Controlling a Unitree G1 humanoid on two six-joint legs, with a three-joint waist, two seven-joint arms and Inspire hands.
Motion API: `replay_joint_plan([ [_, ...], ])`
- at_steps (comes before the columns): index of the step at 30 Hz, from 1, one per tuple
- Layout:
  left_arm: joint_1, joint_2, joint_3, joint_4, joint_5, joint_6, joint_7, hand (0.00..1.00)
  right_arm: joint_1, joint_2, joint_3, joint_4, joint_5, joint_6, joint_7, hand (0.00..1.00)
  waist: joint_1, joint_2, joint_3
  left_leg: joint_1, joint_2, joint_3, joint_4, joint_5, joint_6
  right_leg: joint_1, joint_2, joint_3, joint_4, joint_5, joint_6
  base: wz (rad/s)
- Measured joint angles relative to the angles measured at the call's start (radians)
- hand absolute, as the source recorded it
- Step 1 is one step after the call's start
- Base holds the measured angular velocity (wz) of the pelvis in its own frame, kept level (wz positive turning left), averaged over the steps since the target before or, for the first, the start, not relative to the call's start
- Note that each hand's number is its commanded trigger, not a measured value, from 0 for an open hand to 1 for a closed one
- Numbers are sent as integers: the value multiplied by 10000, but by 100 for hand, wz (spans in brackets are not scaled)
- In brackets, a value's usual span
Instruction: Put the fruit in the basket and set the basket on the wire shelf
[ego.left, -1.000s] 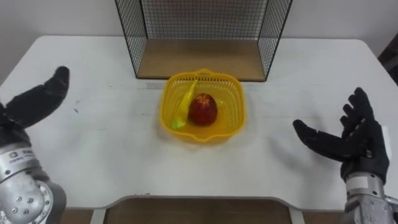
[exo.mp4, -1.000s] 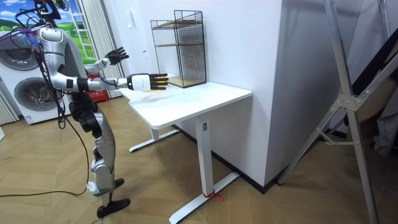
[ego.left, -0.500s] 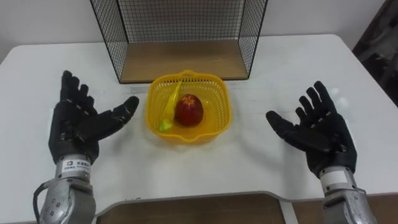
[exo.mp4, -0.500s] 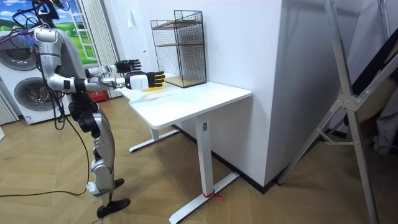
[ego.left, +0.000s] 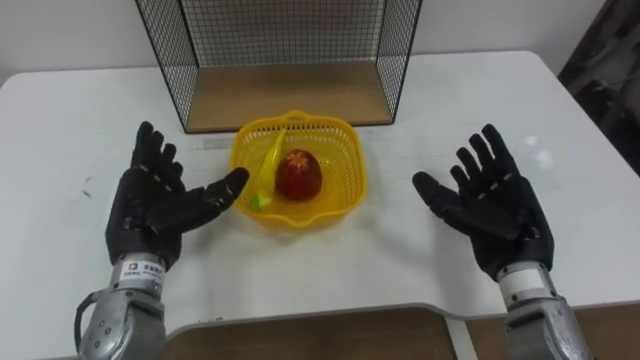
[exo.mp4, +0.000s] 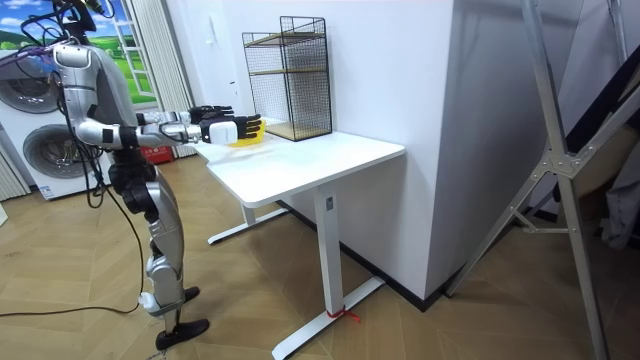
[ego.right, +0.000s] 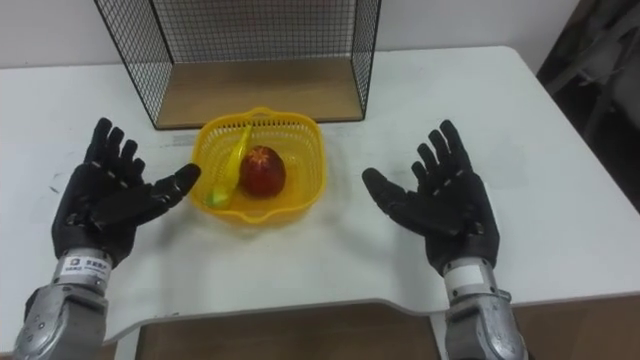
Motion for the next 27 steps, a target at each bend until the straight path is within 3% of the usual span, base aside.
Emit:
replay_joint_plan([
  [12, 0, -91, -278, 444, -138, 93, -218, 0, -561, 4, 350, -7, 44, 61, 185, 0, 28, 30, -23, 49, -6, 12, 2, 1, -1, 5, 19, 36, 26, 9, -14, -1],
  [17, -1, -68, -528, 782, -151, 85, -234, 0, -618, 4, 645, 84, 103, 60, 545, 0, 25, -18, 4, 199, -5, 8, -19, 1, -1, 171, 27, 39, -33, 15, -23, 0],
  [21, 0, -70, -828, 1076, -155, 85, -234, 0, -630, 4, 780, 481, 430, 61, 666, 0, 31, -141, 79, 155, -12, -11, -14, 1, -1, 140, 29, 18, -27, 24, -32, 0],
  [27, -36, -84, -1084, 1133, -155, 84, -235, 0, -631, 5, 1017, 556, 410, 60, 685, 0, 12, -162, 71, -3, -20, -13, 5, 1, -1, 13, 29, -8, -33, 62, -22, 0],
])
